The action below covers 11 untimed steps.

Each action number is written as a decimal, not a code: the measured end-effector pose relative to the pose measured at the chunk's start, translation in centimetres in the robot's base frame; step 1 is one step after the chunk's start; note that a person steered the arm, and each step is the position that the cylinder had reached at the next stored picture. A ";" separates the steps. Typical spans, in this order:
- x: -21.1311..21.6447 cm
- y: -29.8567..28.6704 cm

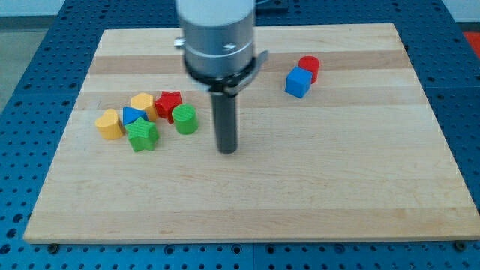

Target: Place the green star bottom right of the green circle

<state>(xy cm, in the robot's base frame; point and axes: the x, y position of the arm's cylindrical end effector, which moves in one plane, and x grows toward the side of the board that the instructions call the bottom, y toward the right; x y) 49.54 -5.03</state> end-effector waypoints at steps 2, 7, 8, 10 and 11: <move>1.3 -7.1; -2.1 -15.3; -2.4 -13.4; -2.4 -6.1; -2.4 -2.6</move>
